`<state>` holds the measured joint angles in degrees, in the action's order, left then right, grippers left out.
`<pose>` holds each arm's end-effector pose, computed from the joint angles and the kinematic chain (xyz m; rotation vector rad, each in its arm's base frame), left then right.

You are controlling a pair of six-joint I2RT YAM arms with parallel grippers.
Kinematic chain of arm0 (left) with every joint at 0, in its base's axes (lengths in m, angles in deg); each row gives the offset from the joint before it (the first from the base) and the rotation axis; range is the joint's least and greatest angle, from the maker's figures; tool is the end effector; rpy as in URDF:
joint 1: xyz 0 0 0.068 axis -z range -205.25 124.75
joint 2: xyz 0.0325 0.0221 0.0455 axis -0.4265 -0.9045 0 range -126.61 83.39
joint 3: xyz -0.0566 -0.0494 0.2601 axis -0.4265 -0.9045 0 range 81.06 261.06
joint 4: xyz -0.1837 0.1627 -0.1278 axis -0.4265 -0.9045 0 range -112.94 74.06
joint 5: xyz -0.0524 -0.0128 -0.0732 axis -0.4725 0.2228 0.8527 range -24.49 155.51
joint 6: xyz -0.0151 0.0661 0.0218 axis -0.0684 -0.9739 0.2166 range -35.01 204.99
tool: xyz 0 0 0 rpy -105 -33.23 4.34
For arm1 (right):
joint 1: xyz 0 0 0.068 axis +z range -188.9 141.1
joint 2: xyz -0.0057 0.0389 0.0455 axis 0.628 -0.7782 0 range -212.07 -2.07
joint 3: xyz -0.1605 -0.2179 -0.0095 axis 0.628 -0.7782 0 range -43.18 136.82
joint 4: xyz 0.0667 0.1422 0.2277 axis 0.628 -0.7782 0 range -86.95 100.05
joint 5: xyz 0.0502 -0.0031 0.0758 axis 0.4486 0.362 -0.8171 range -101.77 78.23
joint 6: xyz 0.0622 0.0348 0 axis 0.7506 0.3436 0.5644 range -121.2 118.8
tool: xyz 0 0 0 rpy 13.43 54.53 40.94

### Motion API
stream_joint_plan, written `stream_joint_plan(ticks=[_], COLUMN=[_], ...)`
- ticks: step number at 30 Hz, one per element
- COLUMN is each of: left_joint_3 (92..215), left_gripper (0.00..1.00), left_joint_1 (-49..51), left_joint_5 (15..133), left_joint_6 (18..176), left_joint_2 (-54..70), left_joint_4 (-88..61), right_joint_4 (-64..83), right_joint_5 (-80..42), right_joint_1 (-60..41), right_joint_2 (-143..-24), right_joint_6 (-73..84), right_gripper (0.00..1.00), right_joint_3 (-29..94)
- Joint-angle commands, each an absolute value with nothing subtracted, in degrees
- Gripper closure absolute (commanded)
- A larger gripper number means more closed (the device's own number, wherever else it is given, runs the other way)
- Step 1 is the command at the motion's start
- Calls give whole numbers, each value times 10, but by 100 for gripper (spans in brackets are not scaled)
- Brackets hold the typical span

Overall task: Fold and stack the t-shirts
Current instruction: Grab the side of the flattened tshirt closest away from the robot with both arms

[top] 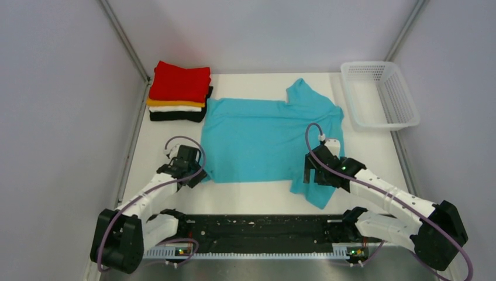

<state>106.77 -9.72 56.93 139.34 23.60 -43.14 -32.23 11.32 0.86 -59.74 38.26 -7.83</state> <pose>0.1966 -0.0456 0.1274 -0.9244 2.4712 -0.2248 0.1679 0.1096 0.1756 0.1108 2.5495 -0.0347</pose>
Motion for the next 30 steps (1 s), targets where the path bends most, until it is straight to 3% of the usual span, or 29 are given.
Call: stream_joint_plan(ticks=[1, 7, 12, 13, 15, 16, 22, 30], left_joint_3=[1064, 1089, 1113, 1121, 1139, 1147, 1180, 1173], left_gripper=[60, 60, 69, 74, 97, 100, 100, 100], left_joint_1=[-94, -72, -27, -20, -12, -8, 8, 9], left_joint_5=[564, 577, 547, 540, 527, 522, 505, 449], left_joint_6=[1382, 1373, 1374, 1374, 1376, 1375, 1363, 1379], left_joint_2=[199, 131, 91, 76, 52, 34, 13, 146], left_joint_4=[-465, -446, -478, -489, -508, -516, -535, -598], right_joint_4=[-327, -326, -327, -327, -327, -327, -334, -400], right_joint_5=[138, 143, 147, 148, 147, 146, 139, 97], right_joint_1=[17, 17, 17, 17, 17, 17, 17, 77], right_joint_2=[-583, -564, -553, -554, -554, -552, -552, -615], right_joint_6=[377, 374, 375, 375, 376, 375, 376, 438], right_gripper=[1, 1, 1, 1, 1, 1, 1, 3], right_joint_3=[-60, -63, -67, -66, -66, -65, -60, -32])
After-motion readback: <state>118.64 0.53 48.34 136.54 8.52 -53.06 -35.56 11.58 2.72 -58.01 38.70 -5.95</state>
